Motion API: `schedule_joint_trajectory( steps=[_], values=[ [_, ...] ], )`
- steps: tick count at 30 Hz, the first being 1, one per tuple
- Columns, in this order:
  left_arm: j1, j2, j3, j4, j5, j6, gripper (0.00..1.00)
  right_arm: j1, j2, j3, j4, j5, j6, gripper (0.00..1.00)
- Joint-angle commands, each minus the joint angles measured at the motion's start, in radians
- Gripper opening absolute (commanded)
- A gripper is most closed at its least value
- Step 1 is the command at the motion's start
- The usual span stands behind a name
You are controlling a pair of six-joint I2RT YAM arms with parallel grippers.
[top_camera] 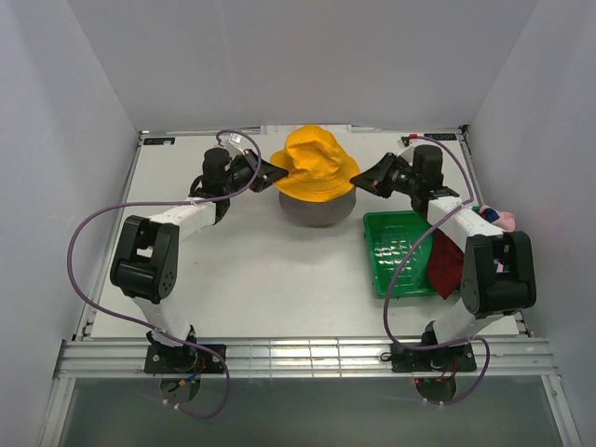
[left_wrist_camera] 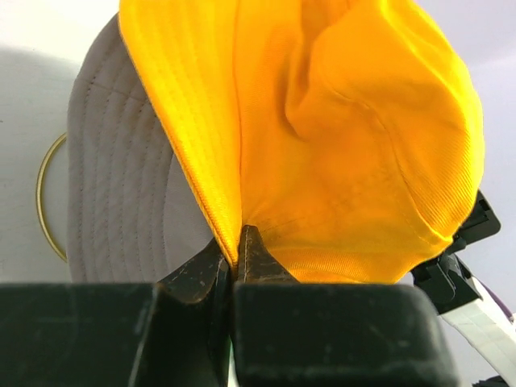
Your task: Stack the hats
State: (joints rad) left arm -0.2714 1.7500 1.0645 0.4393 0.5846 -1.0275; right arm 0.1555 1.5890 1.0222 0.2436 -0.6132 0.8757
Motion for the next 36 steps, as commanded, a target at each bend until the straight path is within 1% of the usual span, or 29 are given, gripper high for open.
schedule_joint_trajectory(
  steps=[1, 13, 28, 32, 35, 36],
  values=[
    [0.005, -0.049, -0.023, -0.056, -0.042, 0.034, 0.13, -0.02, -0.001, -0.025, -0.113, 0.033, -0.102, 0.08],
    [0.006, 0.005, -0.024, -0.083, -0.095, 0.046, 0.14, -0.022, 0.109, 0.05, -0.279, 0.082, -0.211, 0.08],
    [0.023, 0.054, -0.061, -0.154, -0.2, 0.096, 0.13, -0.022, 0.164, 0.11, -0.371, 0.125, -0.277, 0.08],
    [0.028, 0.065, -0.054, -0.171, -0.2, 0.106, 0.15, -0.022, 0.173, 0.139, -0.4, 0.128, -0.29, 0.08],
    [0.028, 0.063, -0.044, -0.18, -0.204, 0.11, 0.17, -0.02, 0.174, 0.156, -0.417, 0.135, -0.299, 0.08],
    [0.028, 0.062, -0.041, -0.183, -0.206, 0.112, 0.2, -0.02, 0.174, 0.16, -0.423, 0.136, -0.302, 0.08]
  ],
)
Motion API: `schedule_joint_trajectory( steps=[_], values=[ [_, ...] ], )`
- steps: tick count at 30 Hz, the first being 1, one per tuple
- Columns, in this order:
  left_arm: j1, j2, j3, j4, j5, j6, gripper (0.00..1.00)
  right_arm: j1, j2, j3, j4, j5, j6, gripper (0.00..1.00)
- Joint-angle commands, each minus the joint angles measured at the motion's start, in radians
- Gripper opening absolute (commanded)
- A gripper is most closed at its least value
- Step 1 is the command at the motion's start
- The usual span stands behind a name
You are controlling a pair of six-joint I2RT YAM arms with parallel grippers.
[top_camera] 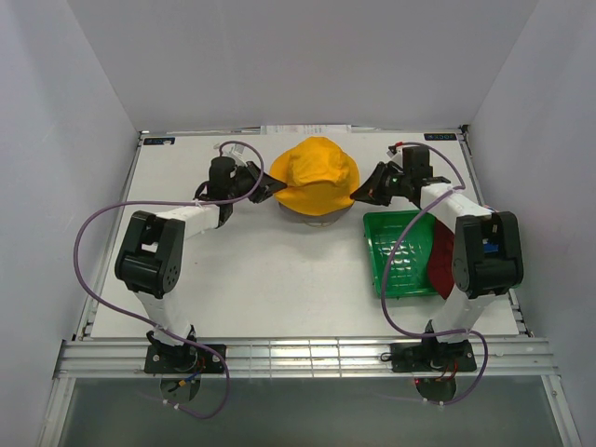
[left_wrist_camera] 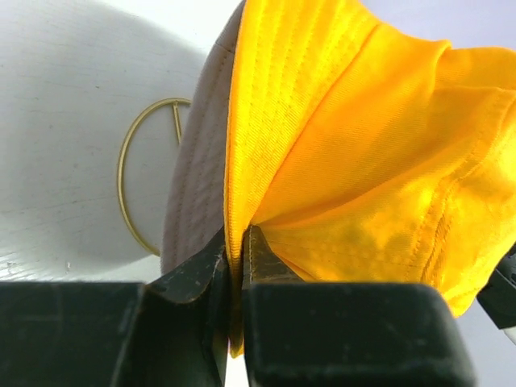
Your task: Stack the hats
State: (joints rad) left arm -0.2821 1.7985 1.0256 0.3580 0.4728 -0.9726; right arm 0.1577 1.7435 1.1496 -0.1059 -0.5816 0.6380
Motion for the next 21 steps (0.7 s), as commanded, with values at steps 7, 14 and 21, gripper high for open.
schedule_joint_trajectory(
  steps=[7, 14, 21],
  values=[
    [0.038, 0.035, 0.019, -0.174, -0.123, 0.071, 0.18, -0.017, 0.056, 0.096, -0.179, 0.169, -0.13, 0.08],
    [0.038, 0.053, 0.021, -0.194, -0.126, 0.066, 0.13, -0.004, 0.123, 0.165, -0.297, 0.292, -0.201, 0.08],
    [0.038, 0.056, 0.031, -0.232, -0.154, 0.078, 0.12, 0.009, 0.154, 0.194, -0.351, 0.351, -0.238, 0.08]
  ],
)
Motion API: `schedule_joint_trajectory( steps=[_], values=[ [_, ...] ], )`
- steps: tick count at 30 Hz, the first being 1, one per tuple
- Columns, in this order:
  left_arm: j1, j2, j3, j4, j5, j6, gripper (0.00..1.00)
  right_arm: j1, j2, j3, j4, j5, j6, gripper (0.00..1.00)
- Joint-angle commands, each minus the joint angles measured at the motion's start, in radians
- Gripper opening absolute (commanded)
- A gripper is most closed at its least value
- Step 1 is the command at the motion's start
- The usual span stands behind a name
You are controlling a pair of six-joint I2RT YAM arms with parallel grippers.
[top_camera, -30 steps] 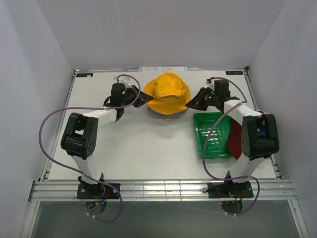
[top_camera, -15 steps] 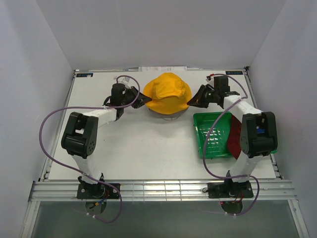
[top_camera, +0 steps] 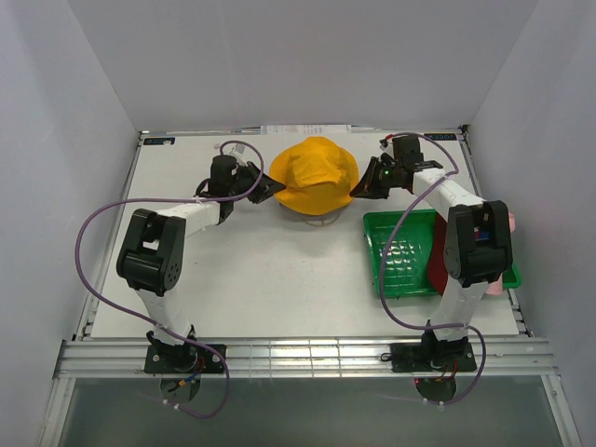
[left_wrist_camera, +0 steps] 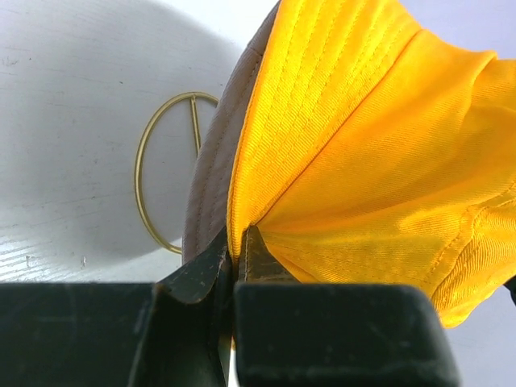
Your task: Stack the hats
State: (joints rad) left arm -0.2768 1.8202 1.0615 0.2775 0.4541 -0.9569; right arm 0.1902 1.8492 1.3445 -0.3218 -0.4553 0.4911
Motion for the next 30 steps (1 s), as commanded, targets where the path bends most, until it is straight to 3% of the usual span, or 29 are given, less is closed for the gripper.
schedule_joint_trajectory(
  steps=[1, 5, 6, 7, 10, 13, 21, 27, 30],
  values=[
    [0.033, 0.033, -0.003, -0.162, -0.137, 0.066, 0.12, -0.023, 0.048, 0.002, -0.138, 0.225, -0.097, 0.08],
    [0.033, 0.019, 0.008, -0.202, -0.153, 0.086, 0.18, -0.023, 0.021, 0.022, -0.144, 0.231, -0.105, 0.08],
    [0.031, 0.016, 0.014, -0.211, -0.153, 0.089, 0.23, -0.023, 0.019, 0.036, -0.152, 0.228, -0.108, 0.08],
    [0.033, 0.005, 0.02, -0.225, -0.163, 0.095, 0.38, -0.023, 0.016, 0.047, -0.161, 0.225, -0.111, 0.08],
    [0.033, -0.041, 0.023, -0.248, -0.173, 0.107, 0.62, -0.023, 0.007, 0.09, -0.186, 0.21, -0.124, 0.08],
    [0.033, -0.081, 0.028, -0.27, -0.184, 0.119, 0.73, -0.023, 0.015, 0.145, -0.217, 0.207, -0.137, 0.08],
    [0.034, -0.177, 0.061, -0.327, -0.198, 0.132, 0.8, -0.021, 0.059, 0.254, -0.238, 0.175, -0.149, 0.27],
    [0.034, -0.229, 0.078, -0.318, -0.158, 0.132, 0.86, -0.02, 0.14, 0.427, -0.304, 0.15, -0.163, 0.41],
    [0.034, -0.24, 0.074, -0.293, -0.15, 0.124, 0.86, -0.015, 0.105, 0.404, -0.277, 0.135, -0.142, 0.47]
  ],
)
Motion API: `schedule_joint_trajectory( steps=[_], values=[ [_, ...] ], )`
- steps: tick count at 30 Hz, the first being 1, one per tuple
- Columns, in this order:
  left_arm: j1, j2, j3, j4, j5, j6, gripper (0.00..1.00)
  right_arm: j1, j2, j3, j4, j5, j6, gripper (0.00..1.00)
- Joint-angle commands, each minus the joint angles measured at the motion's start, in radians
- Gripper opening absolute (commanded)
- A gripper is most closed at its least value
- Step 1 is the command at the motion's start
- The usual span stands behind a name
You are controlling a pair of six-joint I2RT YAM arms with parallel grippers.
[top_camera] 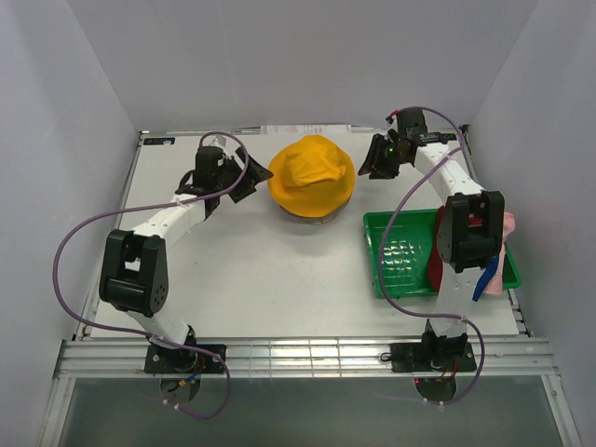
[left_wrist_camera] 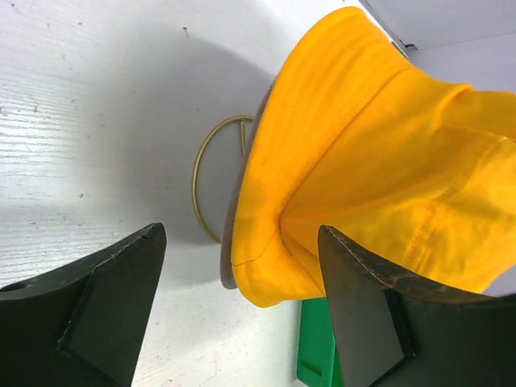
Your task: Stack the hats
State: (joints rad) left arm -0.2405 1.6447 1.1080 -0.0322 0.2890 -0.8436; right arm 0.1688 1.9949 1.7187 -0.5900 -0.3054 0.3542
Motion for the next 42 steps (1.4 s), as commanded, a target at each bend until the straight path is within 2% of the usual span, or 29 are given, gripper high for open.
schedule_joint_trajectory(
  steps=[1, 5, 8, 13, 20, 26, 31, 34, 35, 39, 42],
  values=[
    [0.0, -0.065, 0.029, 0.023, 0.012, 0.009, 0.86, 0.014, -0.057, 0.016, 0.002, -0.02, -0.001, 0.49],
    [0.015, -0.014, 0.064, 0.07, 0.015, -0.008, 0.86, 0.046, -0.168, -0.01, 0.002, 0.011, 0.002, 0.56],
    [0.02, 0.053, 0.151, 0.083, 0.021, -0.008, 0.85, 0.058, -0.255, -0.054, 0.022, 0.014, 0.019, 0.62],
    [0.02, 0.165, 0.259, 0.083, 0.047, 0.005, 0.85, 0.113, -0.327, -0.071, 0.012, 0.037, 0.022, 0.66],
    [0.02, 0.286, 0.32, 0.094, 0.084, 0.011, 0.83, 0.201, -0.266, 0.04, -0.059, 0.101, 0.006, 0.71],
    [0.02, 0.28, 0.251, 0.153, 0.113, 0.0, 0.77, 0.242, -0.153, 0.163, -0.128, 0.183, -0.021, 0.73],
    [0.02, 0.248, 0.184, 0.175, 0.114, 0.006, 0.63, 0.245, -0.117, 0.202, -0.131, 0.222, -0.031, 0.68],
    [0.018, 0.231, 0.15, 0.183, 0.121, 0.003, 0.52, 0.245, -0.093, 0.223, -0.139, 0.239, -0.037, 0.58],
    [0.02, 0.227, 0.142, 0.186, 0.125, 0.0, 0.44, 0.245, -0.088, 0.229, -0.139, 0.239, -0.037, 0.56],
    [0.02, 0.182, 0.093, 0.209, 0.127, -0.011, 0.27, 0.245, -0.07, 0.251, -0.137, 0.244, -0.044, 0.4],
    [0.02, 0.158, 0.058, 0.224, 0.128, -0.014, 0.21, 0.245, -0.061, 0.251, -0.114, 0.232, -0.054, 0.34]
  ],
)
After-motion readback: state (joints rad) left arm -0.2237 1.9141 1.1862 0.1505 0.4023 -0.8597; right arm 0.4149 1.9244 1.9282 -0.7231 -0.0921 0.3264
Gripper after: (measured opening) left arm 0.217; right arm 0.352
